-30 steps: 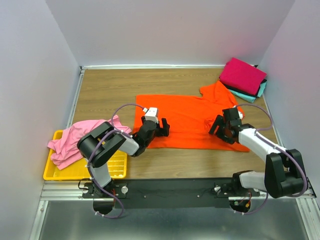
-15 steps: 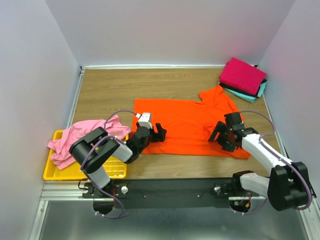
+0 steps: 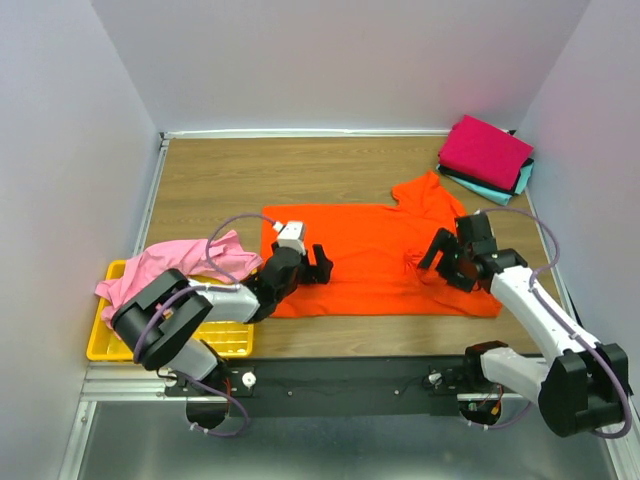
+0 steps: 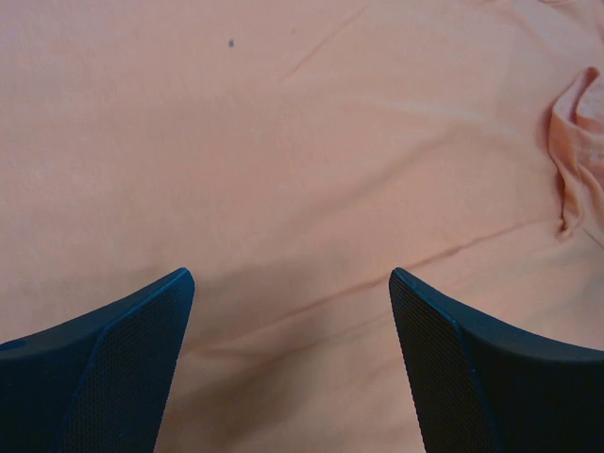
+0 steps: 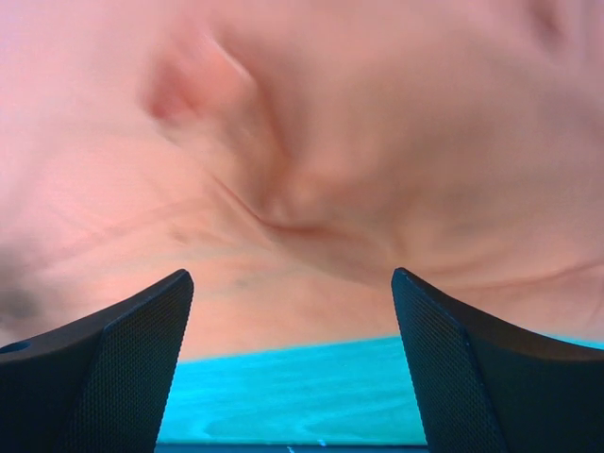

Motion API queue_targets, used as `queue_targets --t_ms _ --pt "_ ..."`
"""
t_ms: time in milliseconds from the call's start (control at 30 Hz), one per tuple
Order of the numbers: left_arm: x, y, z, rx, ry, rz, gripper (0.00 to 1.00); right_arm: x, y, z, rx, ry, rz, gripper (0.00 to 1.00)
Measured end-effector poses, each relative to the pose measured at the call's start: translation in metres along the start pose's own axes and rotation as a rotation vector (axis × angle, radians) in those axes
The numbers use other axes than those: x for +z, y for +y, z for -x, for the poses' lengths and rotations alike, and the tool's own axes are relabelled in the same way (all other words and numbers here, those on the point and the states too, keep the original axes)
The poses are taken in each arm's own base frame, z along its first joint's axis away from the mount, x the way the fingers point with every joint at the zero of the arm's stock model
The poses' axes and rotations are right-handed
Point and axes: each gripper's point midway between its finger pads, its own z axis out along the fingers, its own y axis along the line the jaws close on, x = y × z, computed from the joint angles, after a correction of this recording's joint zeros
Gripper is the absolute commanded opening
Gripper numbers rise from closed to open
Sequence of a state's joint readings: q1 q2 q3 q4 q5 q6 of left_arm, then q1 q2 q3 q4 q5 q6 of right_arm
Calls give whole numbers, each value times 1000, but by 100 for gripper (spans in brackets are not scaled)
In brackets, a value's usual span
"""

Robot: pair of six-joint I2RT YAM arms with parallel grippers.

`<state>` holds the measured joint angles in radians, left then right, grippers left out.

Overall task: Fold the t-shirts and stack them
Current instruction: Fold the tshirt

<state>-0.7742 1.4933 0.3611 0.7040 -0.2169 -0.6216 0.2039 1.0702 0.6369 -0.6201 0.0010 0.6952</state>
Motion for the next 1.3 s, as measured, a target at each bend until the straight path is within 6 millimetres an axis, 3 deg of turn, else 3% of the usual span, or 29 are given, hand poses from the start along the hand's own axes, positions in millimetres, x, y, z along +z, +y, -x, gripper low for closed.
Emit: queue_targets --t_ms 67,167,233,333,500,633,833,967,1200,1300 --pt "5 -6 16 26 -8 15 94 -9 12 26 -10 -77 13 95" --pt "16 -15 65 50 -83 41 94 -20 38 71 -15 -195 44 95" --pt "22 -10 96 54 -135 81 94 -23 54 96 -23 -239 58 95" --pt "25 21 146 51 -224 197 92 -18 86 139 -43 -308 91 95" --pt "34 75 188 60 -261 369 82 2 116 182 -71 -343 106 95" --pt "54 108 186 75 -200 457 75 19 123 199 -81 -341 114 95" --pt "68 145 151 96 -56 550 71 27 121 209 -82 -336 133 95" --pt "68 158 147 92 -26 581 70 25 122 217 -72 -348 166 95" --pt "77 175 154 80 -13 614 51 27 122 219 -77 -353 198 95" --pt "78 180 151 78 5 616 49 31 119 214 -79 -342 196 95"
